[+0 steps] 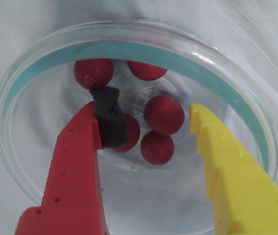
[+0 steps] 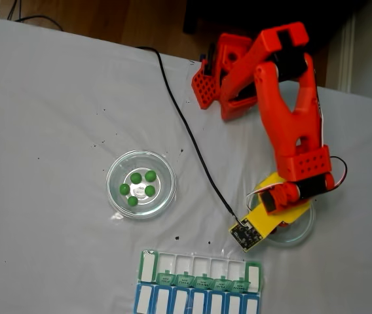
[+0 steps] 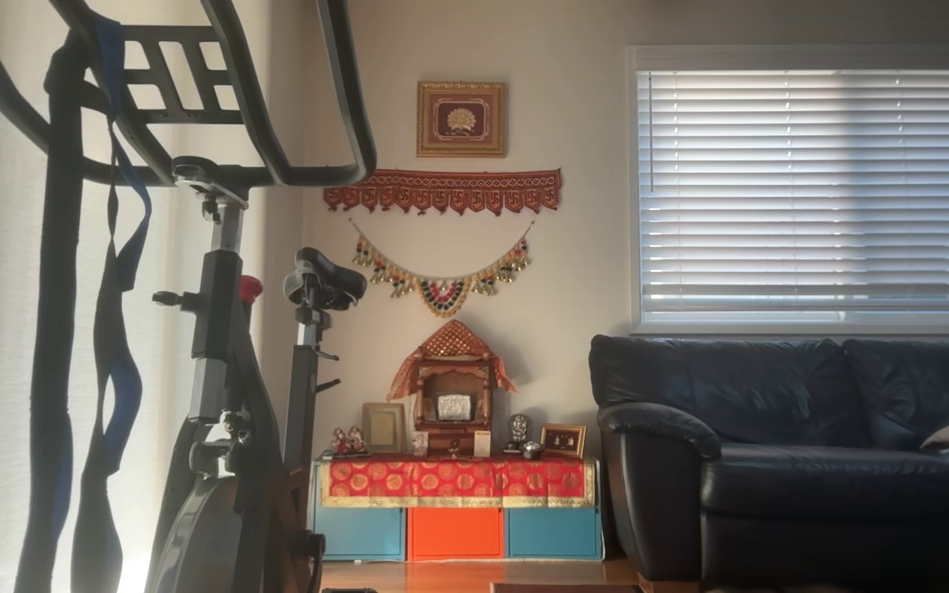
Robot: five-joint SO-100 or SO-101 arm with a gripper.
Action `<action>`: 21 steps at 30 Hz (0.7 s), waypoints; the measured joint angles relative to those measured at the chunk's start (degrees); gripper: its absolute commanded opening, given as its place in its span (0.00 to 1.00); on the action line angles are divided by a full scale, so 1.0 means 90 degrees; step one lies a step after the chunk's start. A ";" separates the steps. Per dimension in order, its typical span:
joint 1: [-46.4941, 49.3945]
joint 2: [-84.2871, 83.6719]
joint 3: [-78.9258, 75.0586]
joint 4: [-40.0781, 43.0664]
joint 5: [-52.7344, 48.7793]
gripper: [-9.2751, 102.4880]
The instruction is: Sort medicines into box.
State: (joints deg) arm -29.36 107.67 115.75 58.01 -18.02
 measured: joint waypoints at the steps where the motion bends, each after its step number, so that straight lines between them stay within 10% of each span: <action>1: 0.0000 0.0000 0.0000 -0.0020 0.0000 0.30; 21: -0.0137 -0.0098 0.0244 -0.0303 0.0000 0.28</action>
State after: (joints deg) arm -30.59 106.79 117.95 55.28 -18.02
